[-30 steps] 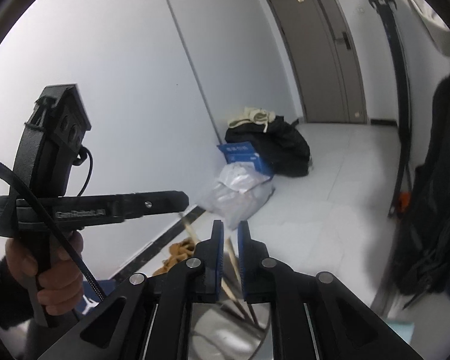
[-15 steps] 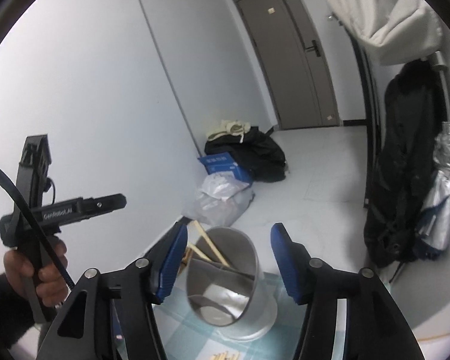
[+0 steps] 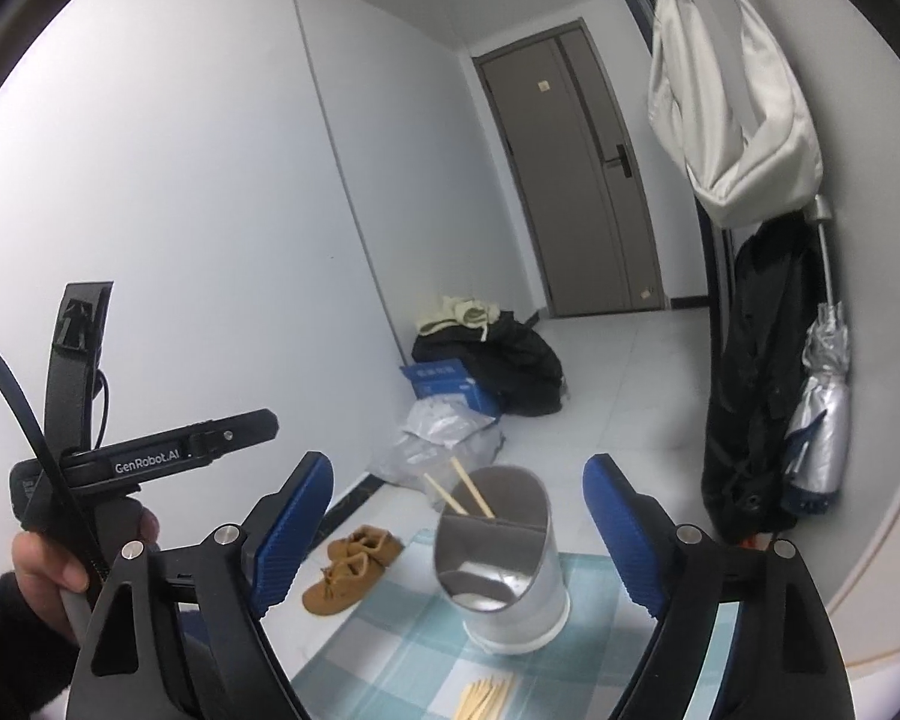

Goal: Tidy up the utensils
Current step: 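Open both grippers and withdraw them from the holder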

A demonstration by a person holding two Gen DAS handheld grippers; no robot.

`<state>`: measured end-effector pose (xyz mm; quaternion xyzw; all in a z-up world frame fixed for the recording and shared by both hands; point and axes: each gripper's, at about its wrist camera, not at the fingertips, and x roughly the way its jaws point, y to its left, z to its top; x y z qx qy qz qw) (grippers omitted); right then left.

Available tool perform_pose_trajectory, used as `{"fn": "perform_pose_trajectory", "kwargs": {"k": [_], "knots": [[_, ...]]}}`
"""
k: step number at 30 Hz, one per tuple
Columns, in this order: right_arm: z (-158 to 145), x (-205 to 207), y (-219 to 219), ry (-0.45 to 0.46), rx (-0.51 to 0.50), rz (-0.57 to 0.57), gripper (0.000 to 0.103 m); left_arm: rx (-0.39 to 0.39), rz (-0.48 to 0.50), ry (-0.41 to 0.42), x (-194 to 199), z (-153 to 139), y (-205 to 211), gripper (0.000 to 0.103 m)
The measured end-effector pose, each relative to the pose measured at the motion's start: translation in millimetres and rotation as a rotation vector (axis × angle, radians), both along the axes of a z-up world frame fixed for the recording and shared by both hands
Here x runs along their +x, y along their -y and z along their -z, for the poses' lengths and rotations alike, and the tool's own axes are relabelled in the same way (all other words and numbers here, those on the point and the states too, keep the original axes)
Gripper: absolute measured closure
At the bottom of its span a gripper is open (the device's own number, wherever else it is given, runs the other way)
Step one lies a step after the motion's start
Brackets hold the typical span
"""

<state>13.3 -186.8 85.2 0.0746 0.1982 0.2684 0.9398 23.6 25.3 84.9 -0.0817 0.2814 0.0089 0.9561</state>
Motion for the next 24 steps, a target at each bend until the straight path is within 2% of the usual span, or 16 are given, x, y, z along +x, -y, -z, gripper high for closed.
{"fn": "perform_pose_trajectory", "kwargs": {"k": [3, 10, 16, 22, 24], "knots": [[-1, -15, 0, 0.01, 0.004, 0.006, 0.013, 0.025, -0.021, 0.043, -13, 1, 3, 0.002], [23, -39, 3, -0.024, -0.006, 0.045, 0.009, 0.04, 0.007, 0.063, -34, 20, 10, 0.001], [56, -50, 9, -0.072, -0.012, 0.09, 0.009, 0.013, 0.049, 0.03, -42, 47, 15, 0.001], [90, -51, 6, -0.114, -0.058, 0.114, 0.009, 0.031, 0.047, -0.001, -44, 80, 21, 0.001], [103, -49, 6, -0.145, -0.066, 0.12, 0.009, 0.002, 0.051, 0.002, -43, 89, 19, 0.001]]}}
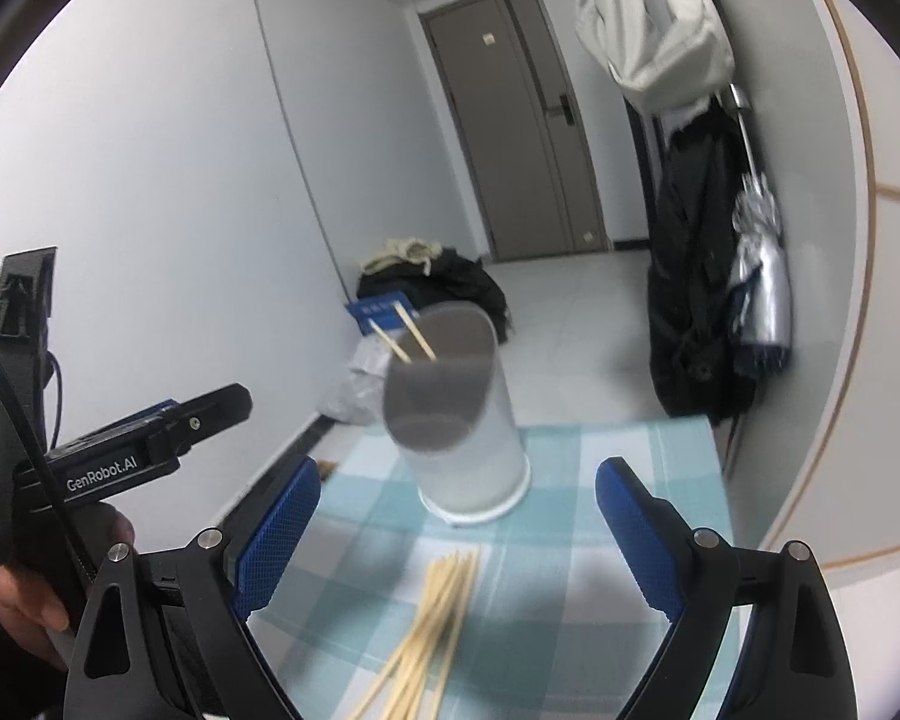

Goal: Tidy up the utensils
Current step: 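Open both grippers and withdraw them from the holder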

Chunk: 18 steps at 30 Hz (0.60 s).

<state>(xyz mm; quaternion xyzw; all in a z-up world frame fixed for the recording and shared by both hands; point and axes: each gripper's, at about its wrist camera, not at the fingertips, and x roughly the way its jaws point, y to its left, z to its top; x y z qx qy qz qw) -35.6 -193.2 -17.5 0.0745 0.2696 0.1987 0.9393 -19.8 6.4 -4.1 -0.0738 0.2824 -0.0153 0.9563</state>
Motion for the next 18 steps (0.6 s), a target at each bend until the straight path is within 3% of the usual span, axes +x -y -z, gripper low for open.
{"fn": "perform_pose_trajectory", "kwargs": {"k": [9, 18], "knots": [[43, 13, -2, -0.109, -0.085, 0.031, 0.01, 0.025, -0.021, -0.074, 17, 41, -1, 0.001], [89, 35, -20, -0.288, -0.198, -0.012, 0.021, 0.027, -0.078, -0.177, 41, 69, -14, 0.001]]}}
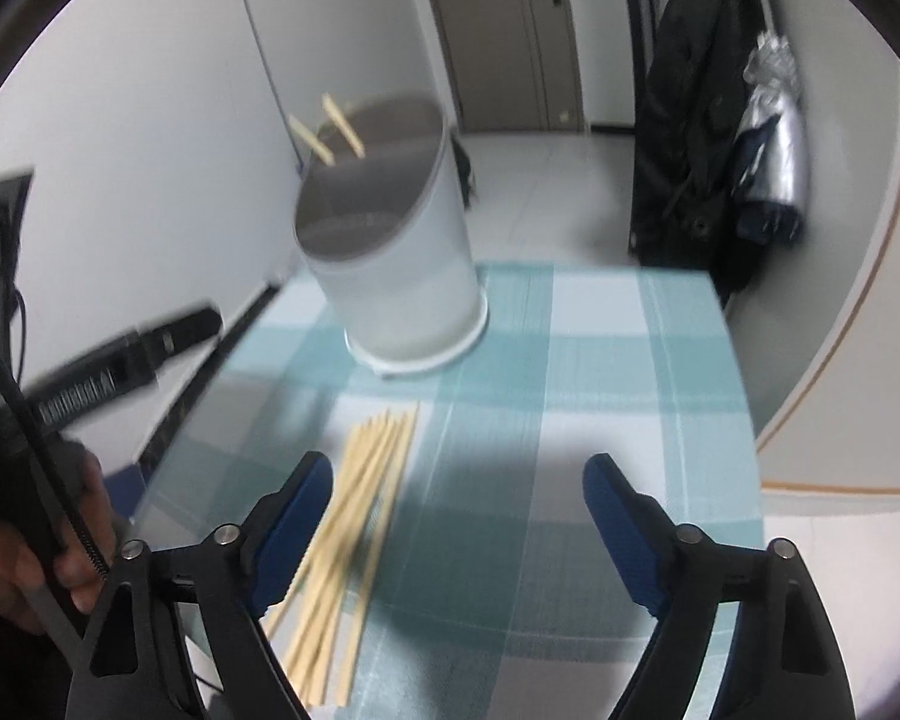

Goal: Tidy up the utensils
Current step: 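Open both grippers and withdraw them from the holder, then pinch another chopstick with the right gripper while the left gripper grasps one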

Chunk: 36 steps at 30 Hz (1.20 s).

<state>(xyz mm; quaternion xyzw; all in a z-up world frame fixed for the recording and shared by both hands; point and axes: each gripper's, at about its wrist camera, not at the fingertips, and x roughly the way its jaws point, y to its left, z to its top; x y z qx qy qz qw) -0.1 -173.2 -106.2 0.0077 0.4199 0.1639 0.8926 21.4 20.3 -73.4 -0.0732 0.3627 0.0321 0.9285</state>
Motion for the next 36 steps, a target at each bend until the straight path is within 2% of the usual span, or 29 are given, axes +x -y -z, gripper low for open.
{"fn": "perform_pose_trajectory", "kwargs": {"k": [2, 4, 5, 8, 10, 12, 14, 15, 18, 20, 26, 27, 28, 30, 36], "knots": [[9, 8, -8, -0.044, -0.037, -0.024, 0.026, 0.001, -0.006, -0.003, 5, 0, -5, 0.001], [18, 16, -17, -0.091, -0.064, -0.062, 0.037, -0.005, -0.021, -0.01, 10, -1, -13, 0.001], [23, 20, -22, -0.114, -0.07, -0.089, 0.039, -0.014, -0.028, -0.01, 11, -1, -17, 0.001], [34, 33, -37, -0.171, -0.108, -0.157, 0.045, 0.003, -0.055, 0.001, 13, 0, -27, 0.001], [40, 41, -47, -0.203, -0.136, -0.193, 0.054, 0.018, -0.073, -0.007, 15, 2, -33, 0.001], [46, 47, -59, -0.219, -0.18, -0.224, 0.056, 0.014, -0.08, -0.022, 16, 5, -39, 0.001], [51, 50, -67, -0.228, -0.231, -0.236, 0.065, 0.003, -0.084, -0.032, 17, 6, -45, 0.001], [54, 51, -70, -0.235, -0.25, -0.241, 0.074, -0.007, -0.087, -0.038, 17, 6, -49, 0.001], [59, 50, -76, -0.242, -0.284, -0.255, 0.081, -0.044, -0.09, -0.063, 19, 9, -57, 0.001], [59, 48, -80, -0.227, -0.307, -0.264, 0.082, -0.067, -0.095, -0.081, 21, 12, -61, 0.001], [59, 56, -85, -0.227, -0.283, -0.236, 0.082, -0.114, -0.098, -0.129, 25, 18, -66, 0.001], [59, 62, -85, -0.224, -0.281, -0.239, 0.086, -0.119, -0.097, -0.135, 25, 18, -67, 0.001], [59, 62, -84, -0.22, -0.28, -0.24, 0.095, -0.121, -0.098, -0.14, 25, 19, -66, 0.001], [58, 66, -79, -0.229, -0.249, -0.227, 0.098, -0.129, -0.087, -0.146, 25, 19, -66, 0.001], [50, 66, -59, -0.224, -0.139, -0.164, 0.098, -0.224, 0.02, -0.203, 26, 25, -56, 0.001]]}}
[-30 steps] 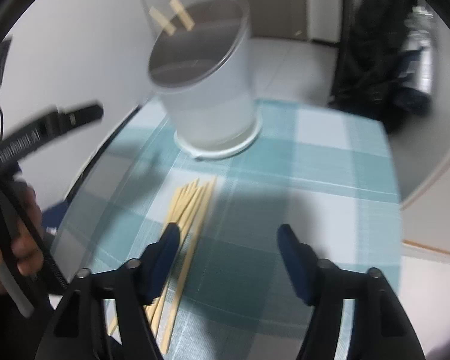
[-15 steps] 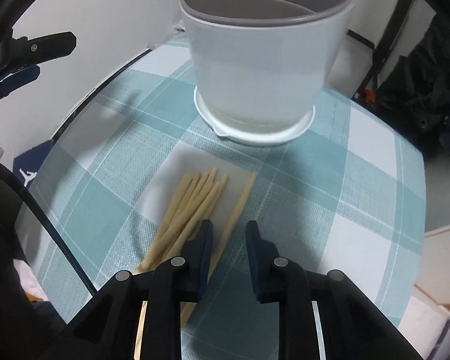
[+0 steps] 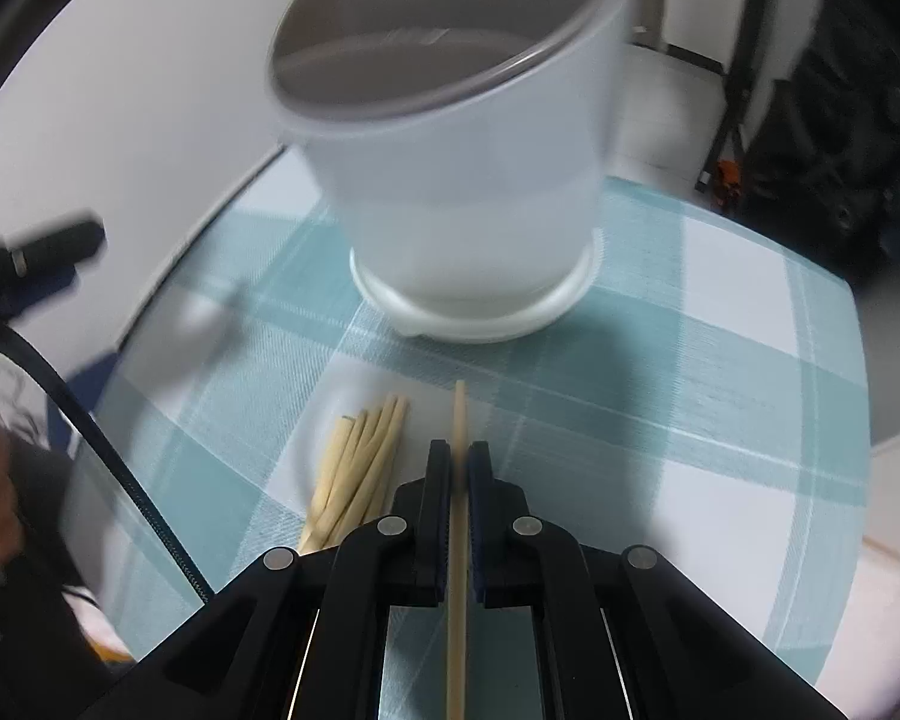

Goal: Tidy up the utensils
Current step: 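Pinch another chopstick with the right gripper while the left gripper grasps one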

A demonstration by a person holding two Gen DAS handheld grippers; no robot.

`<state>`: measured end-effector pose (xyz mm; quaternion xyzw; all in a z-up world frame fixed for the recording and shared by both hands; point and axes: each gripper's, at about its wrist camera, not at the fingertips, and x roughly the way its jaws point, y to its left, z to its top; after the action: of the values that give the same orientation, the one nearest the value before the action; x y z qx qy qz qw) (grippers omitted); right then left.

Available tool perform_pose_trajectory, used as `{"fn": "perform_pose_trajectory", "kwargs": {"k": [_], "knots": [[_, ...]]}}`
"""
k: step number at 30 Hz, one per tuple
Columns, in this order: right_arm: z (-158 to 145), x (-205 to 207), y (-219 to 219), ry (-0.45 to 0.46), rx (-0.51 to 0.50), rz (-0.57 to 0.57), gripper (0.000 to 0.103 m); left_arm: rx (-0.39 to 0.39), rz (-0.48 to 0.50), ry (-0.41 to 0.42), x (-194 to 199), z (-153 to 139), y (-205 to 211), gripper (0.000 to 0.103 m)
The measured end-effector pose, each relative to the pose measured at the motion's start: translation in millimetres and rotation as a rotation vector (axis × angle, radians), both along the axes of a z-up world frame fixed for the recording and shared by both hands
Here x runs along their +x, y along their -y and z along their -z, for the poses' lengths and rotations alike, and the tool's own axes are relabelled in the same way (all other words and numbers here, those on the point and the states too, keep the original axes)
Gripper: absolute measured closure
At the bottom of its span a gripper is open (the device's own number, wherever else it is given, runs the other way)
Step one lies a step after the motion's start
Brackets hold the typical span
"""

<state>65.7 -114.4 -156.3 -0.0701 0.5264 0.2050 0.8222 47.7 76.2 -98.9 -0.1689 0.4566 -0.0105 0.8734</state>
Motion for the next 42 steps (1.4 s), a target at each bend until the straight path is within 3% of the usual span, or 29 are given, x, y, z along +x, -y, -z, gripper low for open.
{"fn": "perform_pose_trajectory", "kwargs": {"k": [3, 8, 18, 22, 29, 37, 39, 41, 42], "knots": [[-18, -8, 22, 0.028, 0.086, 0.053, 0.098, -0.001, 0.07, -0.034, -1, 6, 16, 0.001], [-40, -20, 60, 0.056, 0.266, 0.139, 0.098, 0.081, 0.21, -0.089, -11, 17, 49, 0.001], [-50, -37, 105, 0.089, 0.477, 0.273, 0.098, 0.224, 0.376, -0.162, -41, 35, 92, 0.002], [-53, -33, 115, 0.113, 0.505, 0.308, 0.098, 0.292, 0.379, -0.195, -43, 41, 94, 0.007], [-62, -39, 129, 0.142, 0.527, 0.311, 0.098, 0.309, 0.336, -0.218, -37, 41, 84, 0.019], [-65, -42, 130, 0.162, 0.536, 0.286, 0.098, 0.292, 0.274, -0.227, -20, 46, 81, 0.021], [-66, -43, 128, 0.164, 0.541, 0.279, 0.098, 0.296, 0.276, -0.22, -16, 44, 84, 0.035], [-68, -45, 127, 0.175, 0.534, 0.265, 0.098, 0.293, 0.279, -0.219, -11, 42, 88, 0.057], [-69, -46, 126, 0.181, 0.532, 0.258, 0.098, 0.286, 0.285, -0.226, -9, 42, 90, 0.059]]}}
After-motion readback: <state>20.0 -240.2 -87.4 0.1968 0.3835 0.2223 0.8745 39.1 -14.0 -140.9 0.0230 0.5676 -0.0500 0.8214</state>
